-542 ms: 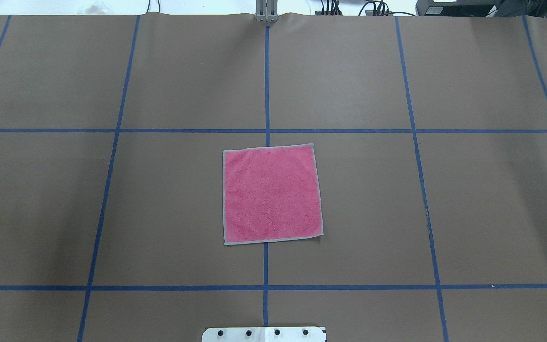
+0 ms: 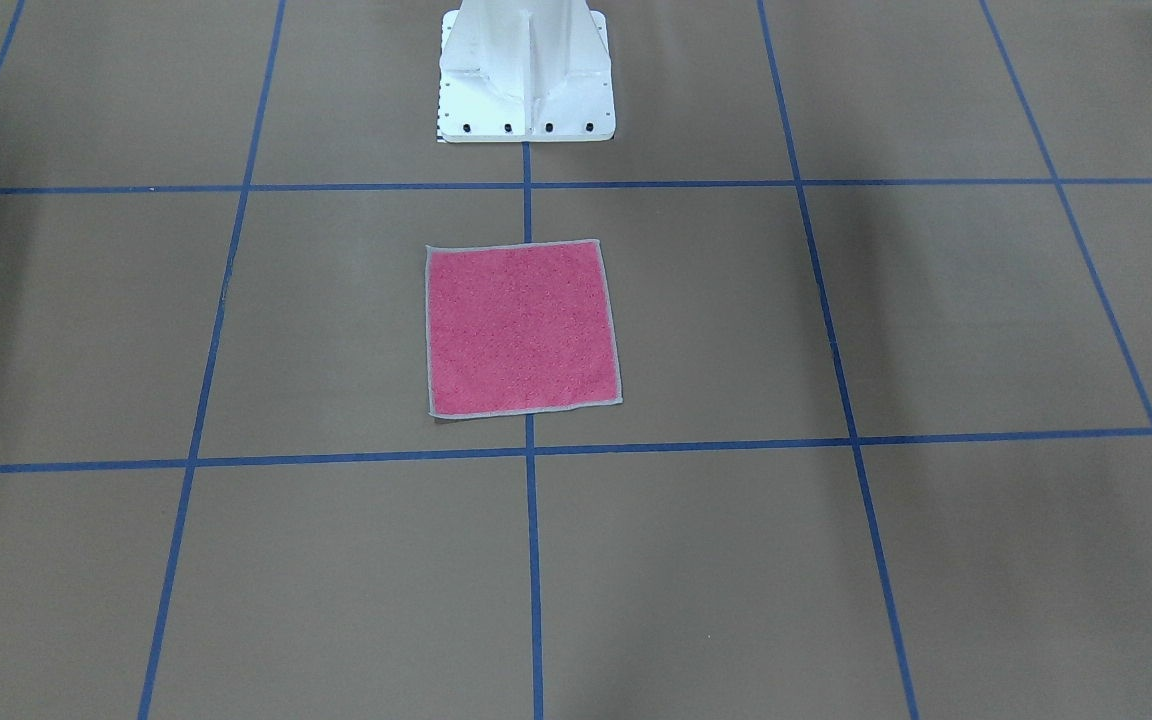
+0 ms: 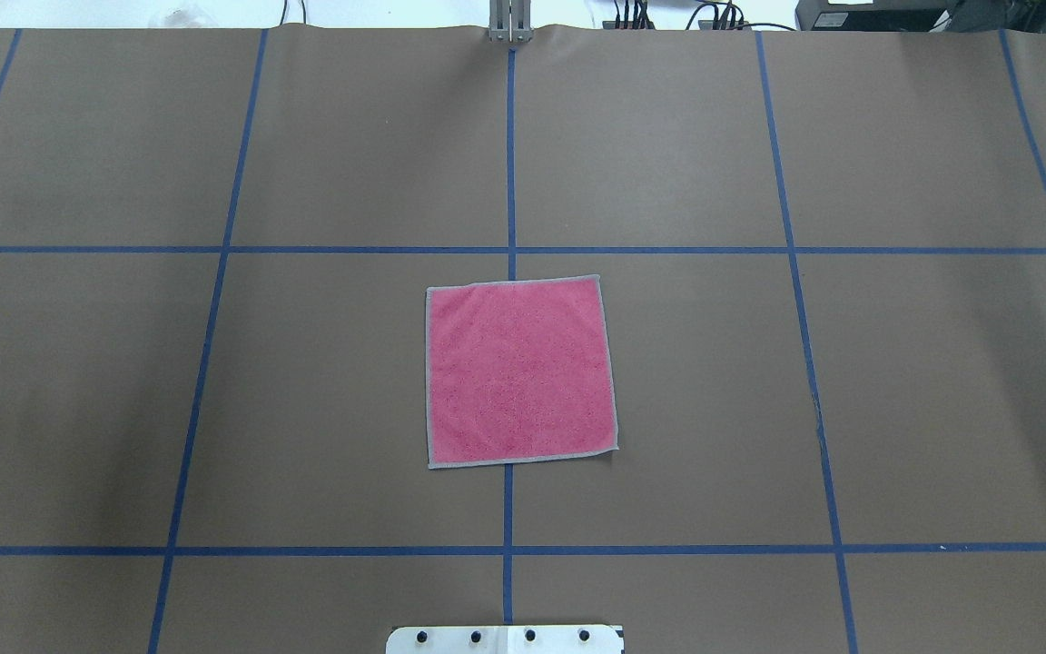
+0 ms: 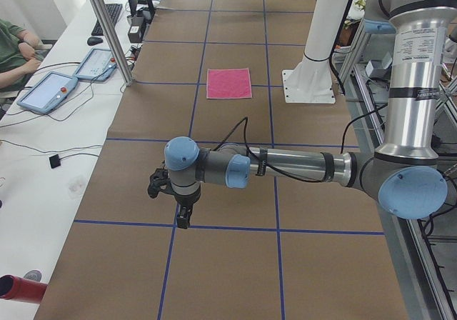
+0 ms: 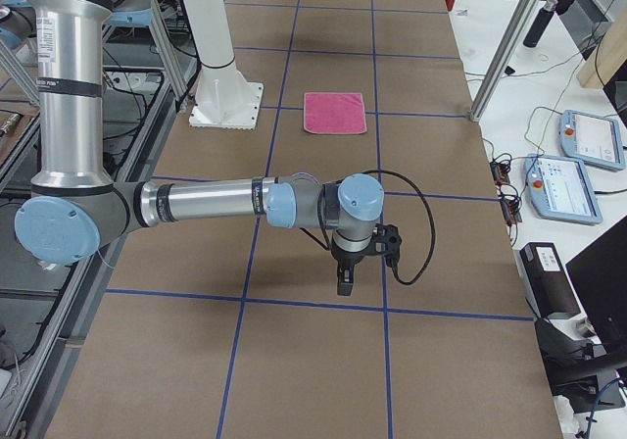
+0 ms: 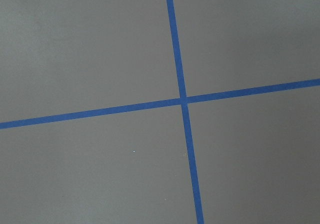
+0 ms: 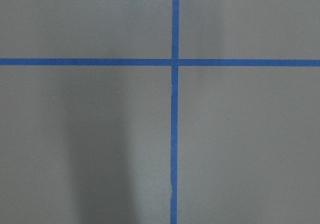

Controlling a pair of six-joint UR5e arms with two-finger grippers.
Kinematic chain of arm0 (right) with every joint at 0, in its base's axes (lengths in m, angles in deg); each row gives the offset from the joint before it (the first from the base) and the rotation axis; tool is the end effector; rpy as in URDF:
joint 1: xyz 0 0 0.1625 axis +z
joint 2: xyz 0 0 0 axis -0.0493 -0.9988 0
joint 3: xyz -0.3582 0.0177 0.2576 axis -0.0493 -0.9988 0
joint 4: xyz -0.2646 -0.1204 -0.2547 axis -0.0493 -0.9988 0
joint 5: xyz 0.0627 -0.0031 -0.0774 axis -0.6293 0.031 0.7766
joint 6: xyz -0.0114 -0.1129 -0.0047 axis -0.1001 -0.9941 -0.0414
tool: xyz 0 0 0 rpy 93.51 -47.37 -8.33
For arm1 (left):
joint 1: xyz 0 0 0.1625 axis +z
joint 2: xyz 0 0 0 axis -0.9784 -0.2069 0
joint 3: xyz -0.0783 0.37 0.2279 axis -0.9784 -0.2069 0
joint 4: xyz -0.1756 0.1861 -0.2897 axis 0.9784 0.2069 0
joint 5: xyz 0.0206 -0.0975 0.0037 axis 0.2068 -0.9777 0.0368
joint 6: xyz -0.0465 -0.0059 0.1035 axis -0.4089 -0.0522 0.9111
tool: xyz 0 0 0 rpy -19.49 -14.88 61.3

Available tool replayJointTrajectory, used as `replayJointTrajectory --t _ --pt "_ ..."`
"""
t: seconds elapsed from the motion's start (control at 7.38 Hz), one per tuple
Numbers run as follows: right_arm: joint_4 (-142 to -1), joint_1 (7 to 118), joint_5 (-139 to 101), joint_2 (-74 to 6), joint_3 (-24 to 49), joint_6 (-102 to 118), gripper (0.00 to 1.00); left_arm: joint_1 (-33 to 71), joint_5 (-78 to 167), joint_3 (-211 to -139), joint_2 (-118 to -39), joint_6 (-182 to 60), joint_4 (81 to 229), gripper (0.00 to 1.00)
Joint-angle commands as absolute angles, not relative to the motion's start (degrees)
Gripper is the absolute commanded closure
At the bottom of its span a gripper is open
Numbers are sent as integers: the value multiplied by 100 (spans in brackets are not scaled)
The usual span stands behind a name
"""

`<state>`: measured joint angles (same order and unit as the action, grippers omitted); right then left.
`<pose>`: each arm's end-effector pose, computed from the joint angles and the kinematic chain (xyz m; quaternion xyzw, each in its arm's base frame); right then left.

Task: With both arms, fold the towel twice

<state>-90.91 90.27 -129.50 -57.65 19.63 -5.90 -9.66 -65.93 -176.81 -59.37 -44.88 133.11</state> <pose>0.0360 -0.4365 0.6443 -0.0153 -0.3683 -0.0006 0.9296 -0.0389 -0.4771 0.6556 0.0559 0.3554 0.0527 0.9315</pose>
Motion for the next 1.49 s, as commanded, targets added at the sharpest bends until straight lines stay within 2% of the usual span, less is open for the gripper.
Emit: replayJointTrajectory --t 0.0,0.41,0.81,1.08,1.36 --pt "-9088 9027 -12991 -5757 1974 -597 1 -957 -6601 -17678 -5946 -4484 13317 0" --pt "-9079 9027 -12991 -5539 2018 -579 1 -948 -6627 -17756 -6199 -4537 13317 0" --pt "-9132 8836 -13052 -4426 1713 559 1 -826 -6609 -17765 -7314 -5033 13405 0" --pt "-9131 8074 -12835 -3652 1527 722 1 6 -6557 -17783 -7772 -5956 13475 0" --pt "-9053 7843 -12815 -3402 1727 1229 1 866 -6600 -17888 -8378 -7534 13510 0"
